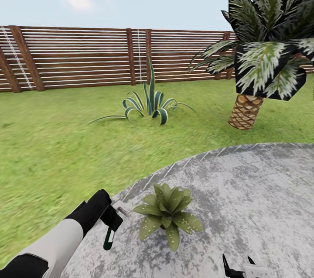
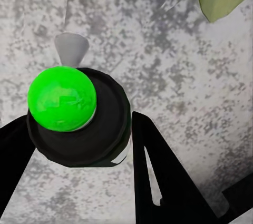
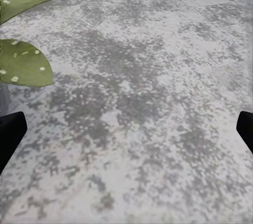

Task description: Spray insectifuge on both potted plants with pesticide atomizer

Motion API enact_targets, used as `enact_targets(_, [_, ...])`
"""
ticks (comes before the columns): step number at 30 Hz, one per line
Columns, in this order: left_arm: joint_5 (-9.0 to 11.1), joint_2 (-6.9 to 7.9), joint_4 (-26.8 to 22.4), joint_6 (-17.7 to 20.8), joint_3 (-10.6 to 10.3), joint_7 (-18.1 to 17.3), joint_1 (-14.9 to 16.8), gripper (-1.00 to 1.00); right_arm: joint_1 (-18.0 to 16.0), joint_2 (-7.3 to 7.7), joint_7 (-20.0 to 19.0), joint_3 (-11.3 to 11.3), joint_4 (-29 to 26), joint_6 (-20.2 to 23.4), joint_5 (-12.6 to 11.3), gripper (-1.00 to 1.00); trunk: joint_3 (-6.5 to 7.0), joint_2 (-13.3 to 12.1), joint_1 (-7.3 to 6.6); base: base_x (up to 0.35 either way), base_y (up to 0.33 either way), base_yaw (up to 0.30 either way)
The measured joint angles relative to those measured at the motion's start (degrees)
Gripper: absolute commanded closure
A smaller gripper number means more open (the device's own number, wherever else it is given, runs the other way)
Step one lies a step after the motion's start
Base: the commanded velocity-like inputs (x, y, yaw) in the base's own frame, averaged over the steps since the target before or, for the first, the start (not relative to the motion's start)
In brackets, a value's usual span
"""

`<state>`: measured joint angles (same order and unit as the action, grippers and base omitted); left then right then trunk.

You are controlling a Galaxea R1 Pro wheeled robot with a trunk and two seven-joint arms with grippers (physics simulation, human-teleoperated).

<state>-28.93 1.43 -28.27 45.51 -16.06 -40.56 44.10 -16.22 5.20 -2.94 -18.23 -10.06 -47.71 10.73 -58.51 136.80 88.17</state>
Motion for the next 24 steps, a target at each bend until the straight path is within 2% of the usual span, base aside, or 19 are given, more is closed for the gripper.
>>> enact_targets(7, [-0.42, 0.52, -0.35, -0.10, -0.15, -0.27, -0.24, 1.00, 0.00, 0.00, 0.08, 0.00, 0.00, -0.09, -0.01, -1.00, 0.00, 0.00, 0.00, 0.000, 0.001, 0.000])
enact_targets(12, [-0.55, 0.66, -0.13, 0.44, -1.00, -0.73, 0.30, 1.00, 0.00, -0.01, 0.02, 0.00, 0.00, -0.01, 0.00, -1.00, 0.00, 0.00, 0.00, 0.000, 0.000, 0.000])
enact_targets(14, [-0.46, 0.68, -0.11, 0.73, -2.23, -1.32, 0.49, 1.00, 0.00, 0.00, 0.01, 0.00, 0.00, -0.01, 0.00, -1.00, 0.00, 0.00, 0.00, 0.000, 0.000, 0.000])
enact_targets(18, [-0.75, 0.65, -0.09, 1.29, -7.27, -5.87, 2.55, 1.00, 0.00, 0.00, -0.03, 0.00, 0.00, 0.00, 0.00, -1.00, 0.01, 0.00, 0.00, 0.000, 0.000, 0.000])
enact_targets(19, [-1.86, 0.51, -0.06, 2.04, -9.63, -8.49, 4.41, 1.00, 0.00, 0.00, -0.05, 0.00, 0.00, 0.00, 0.00, -1.00, 0.01, 0.00, 0.00, 0.000, 0.000, 0.000])
enact_targets(20, [-3.28, 0.40, -0.04, 2.94, -11.13, -11.01, 5.85, 1.00, 0.00, 0.00, -0.06, 0.00, 0.00, 0.00, 0.02, -1.00, 0.01, 0.00, 0.00, 0.000, 0.000, 0.000])
enact_targets(22, [-6.49, 0.05, -0.09, 3.98, -12.73, -15.73, 7.67, 1.00, 0.00, 0.00, -0.07, 0.00, 0.00, 0.00, 0.07, -1.00, 0.01, 0.00, 0.00, 0.000, 0.000, 0.000])
enact_targets(23, [-9.18, -0.19, -0.10, 4.13, -13.14, -18.25, 8.67, 1.00, 0.00, 0.00, -0.08, 0.00, 0.00, 0.00, 0.08, -1.00, 0.01, 0.00, 0.00, 0.000, 0.000, 0.000])
enact_targets(24, [-12.86, -0.37, -0.11, 4.16, -13.36, -21.30, 9.78, 1.00, 0.00, 0.00, -0.08, 0.00, 0.00, 0.00, 0.09, -1.00, 0.01, 0.00, 0.00, 0.000, 0.000, 0.000])
